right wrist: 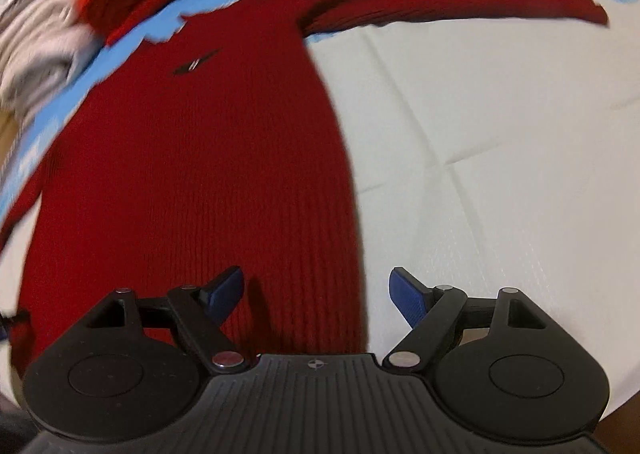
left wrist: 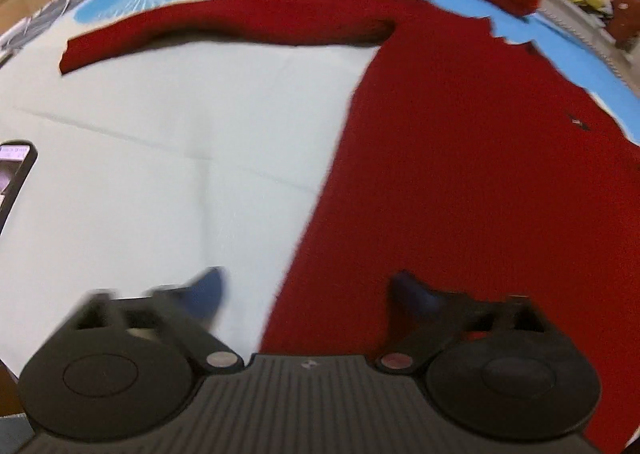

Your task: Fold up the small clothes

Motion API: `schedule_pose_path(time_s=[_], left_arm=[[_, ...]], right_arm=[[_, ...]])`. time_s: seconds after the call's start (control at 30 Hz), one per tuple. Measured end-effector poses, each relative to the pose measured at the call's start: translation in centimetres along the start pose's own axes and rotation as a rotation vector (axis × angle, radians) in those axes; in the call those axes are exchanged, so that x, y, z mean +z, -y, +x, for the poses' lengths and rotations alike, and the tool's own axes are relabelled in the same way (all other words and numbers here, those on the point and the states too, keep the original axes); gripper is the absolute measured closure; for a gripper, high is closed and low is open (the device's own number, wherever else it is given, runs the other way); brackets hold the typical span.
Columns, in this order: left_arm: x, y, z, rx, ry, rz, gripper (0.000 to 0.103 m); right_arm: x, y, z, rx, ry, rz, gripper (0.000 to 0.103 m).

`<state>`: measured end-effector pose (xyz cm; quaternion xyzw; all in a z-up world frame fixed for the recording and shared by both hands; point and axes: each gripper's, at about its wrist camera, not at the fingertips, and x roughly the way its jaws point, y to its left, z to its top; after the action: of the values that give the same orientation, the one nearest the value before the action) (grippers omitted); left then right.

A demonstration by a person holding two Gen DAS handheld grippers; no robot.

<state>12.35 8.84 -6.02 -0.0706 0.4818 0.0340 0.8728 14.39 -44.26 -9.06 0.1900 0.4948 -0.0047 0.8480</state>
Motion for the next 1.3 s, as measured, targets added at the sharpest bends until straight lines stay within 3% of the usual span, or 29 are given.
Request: schedule_pose_path(time_s=[0.07, 0.1, 0.13, 0.17, 0.2, 0.37, 0.5, 0.63, 0.7, 0.73, 0.77, 0.8, 0.83, 0.9, 1.03, 1.17, 1.3], left_arm=[[-0.6, 0.3, -0.8, -0.070, 0.010, 0.033, 0.059], [-1.0, 0.4, -1.2, -0.082, 0.013, 0.036, 0.067], [-1.4, 0.5, -1.5, -0.088, 0.019, 0.034, 0.071], [-1.7, 0.6, -1.7, -0.090, 0.024, 0.038, 0.076], [-2.0, 0.6, -1.9, -0.088, 0.029, 0.042, 0.080], [-2.7, 0.8, -3.3, -0.075, 0.022, 0.056, 0.082], [-3.1, 0.4, -4.5, -0.055, 0.016, 0.112, 0.084], [-4.1, -0.6, -5.2, -0.055, 0.011, 0.126, 0.084], [-4.2, -0.9, -5.3, -0.066, 0.026, 0.126, 0.074], [-4.1, -1.0, -5.4, -0.062, 0.034, 0.119, 0.065], [-4.0, -1.3, -5.6, -0.053, 0.041, 0.107, 0.038], [-3.8, -1.5, -5.8, -0.039, 0.053, 0.087, 0.012], [-3.7, -1.9, -6.2, -0.018, 0.080, 0.059, 0.007], [-3.2, -2.4, -7.0, -0.005, 0.144, 0.019, 0.005], [-1.0, -2.9, -7.6, -0.006, 0.175, -0.022, 0.004], [1.3, -2.2, -7.5, 0.017, 0.206, -0.033, 0.002], [5.2, -2.2, -5.1, 0.034, 0.179, -0.125, 0.002]], right_arm=[[-1.0, -0.8, -0.6, 0.041, -0.017, -0.016, 0.041], [-1.6, -1.0, -0.8, 0.063, -0.027, -0.019, 0.045], [-2.1, -1.2, -1.0, 0.076, -0.031, -0.021, 0.054], [-2.5, -1.2, -1.2, 0.071, -0.028, -0.022, 0.078], [-2.7, -0.9, -1.4, 0.066, -0.023, -0.007, 0.082], [-3.8, 1.1, -3.1, 0.082, 0.026, 0.117, 0.083], [-5.4, 0.1, -4.5, 0.068, 0.044, 0.070, 0.083], [-6.6, -0.8, -4.7, 0.042, 0.002, 0.011, 0.083], [-6.5, -1.3, -4.6, 0.026, 0.001, -0.031, 0.081], [-6.2, -1.3, -4.6, 0.018, 0.010, -0.033, 0.073], [-5.9, -1.4, -4.7, 0.001, 0.025, -0.024, 0.055], [-5.5, -1.3, -5.1, -0.025, 0.059, -0.007, 0.043], [-5.1, -1.3, -5.5, -0.036, 0.102, 0.009, 0.025], [-4.0, -1.2, -6.5, -0.019, 0.185, 0.038, 0.021], [-1.9, 0.0, -7.4, 0.007, 0.278, 0.162, 0.021], [-0.1, 0.9, -7.3, 0.029, 0.326, 0.276, 0.021], [0.3, 1.2, -6.3, 0.031, 0.318, 0.338, 0.021]])
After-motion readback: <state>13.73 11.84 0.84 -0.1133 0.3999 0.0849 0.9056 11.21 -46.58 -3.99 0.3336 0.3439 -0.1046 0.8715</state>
